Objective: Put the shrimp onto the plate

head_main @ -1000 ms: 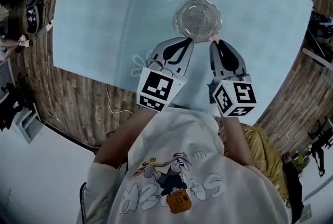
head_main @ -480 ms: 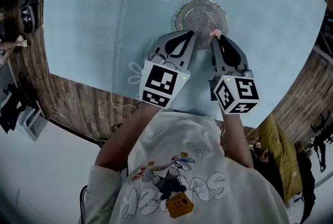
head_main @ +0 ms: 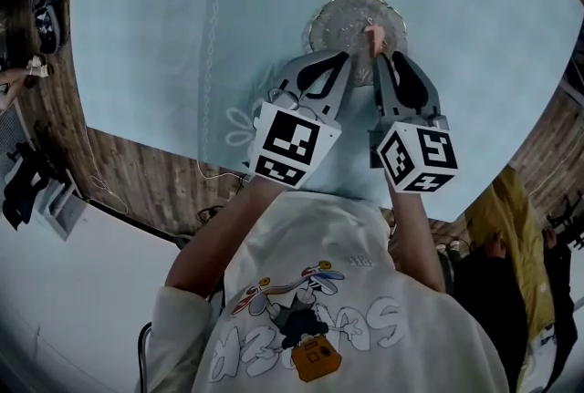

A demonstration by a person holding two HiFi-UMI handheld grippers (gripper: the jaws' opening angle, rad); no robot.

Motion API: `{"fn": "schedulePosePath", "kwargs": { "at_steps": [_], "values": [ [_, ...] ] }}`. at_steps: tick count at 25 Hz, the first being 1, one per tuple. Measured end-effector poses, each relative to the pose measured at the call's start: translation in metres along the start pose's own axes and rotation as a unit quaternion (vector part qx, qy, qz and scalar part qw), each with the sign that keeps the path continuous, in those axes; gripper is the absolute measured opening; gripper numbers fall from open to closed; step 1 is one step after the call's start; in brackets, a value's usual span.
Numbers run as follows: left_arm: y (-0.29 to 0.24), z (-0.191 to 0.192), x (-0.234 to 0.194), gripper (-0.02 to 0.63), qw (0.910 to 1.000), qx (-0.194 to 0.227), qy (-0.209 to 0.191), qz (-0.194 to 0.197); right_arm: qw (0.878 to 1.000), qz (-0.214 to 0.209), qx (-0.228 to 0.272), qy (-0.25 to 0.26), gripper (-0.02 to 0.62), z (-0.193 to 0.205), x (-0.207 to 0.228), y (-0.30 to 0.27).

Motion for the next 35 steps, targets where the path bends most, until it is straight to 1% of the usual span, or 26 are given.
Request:
{"fn": "schedulePosePath", "kwargs": {
  "at_steps": [4, 8, 10, 12, 15, 20, 26, 31, 35],
  "values": [
    [0.013, -0.002, 0.009, 0.000, 1.0000, -0.001, -0.004, 0.000, 1.000, 0.006, 0.001, 0.002, 0.103, -0.005, -0.001, 0.016],
    [0.025, -0.002, 0.021, 0.000, 0.9999, 0.005, -0.009, -0.002, 1.000, 0.004, 0.016, 0.018, 0.100, -0.008, -0.005, 0.032],
    [0.033, -0.001, 0.030, 0.000, 0.9998, 0.011, -0.013, -0.003, 0.999, 0.003, 0.025, 0.023, 0.075, -0.010, -0.007, 0.042],
    [0.041, 0.000, 0.039, 0.000, 0.9997, 0.018, -0.018, -0.005, 0.999, 0.001, 0.035, 0.027, 0.068, -0.012, -0.009, 0.054],
    [0.058, 0.001, 0.057, 0.000, 0.9993, 0.026, -0.026, -0.009, 0.998, -0.002, 0.049, 0.040, 0.058, -0.015, -0.015, 0.078],
    [0.096, 0.002, 0.095, 0.000, 0.9979, 0.046, -0.043, -0.015, 0.996, -0.013, 0.076, 0.046, 0.054, -0.016, -0.027, 0.129],
    [0.140, 0.021, 0.125, 0.000, 0.9958, 0.070, -0.054, -0.025, 0.993, -0.023, 0.100, 0.065, 0.052, -0.002, -0.043, 0.178],
    [0.169, 0.036, 0.139, 0.000, 0.9941, 0.085, -0.064, -0.020, 0.989, -0.014, 0.126, 0.069, 0.052, 0.005, -0.060, 0.208],
    [0.205, 0.052, 0.155, 0.000, 0.9930, 0.097, -0.066, -0.015, 0.988, -0.007, 0.136, 0.069, 0.052, 0.019, -0.088, 0.243]
  ]
}}
Point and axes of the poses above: the fingertips, and each gripper's own axes: y backward along the fingers, x to its right, z out of its underside, the point moved 8 cm from there along y, backward along the fingers, and after that the axes turned 11 degrees about y, right-handed, at the moved point
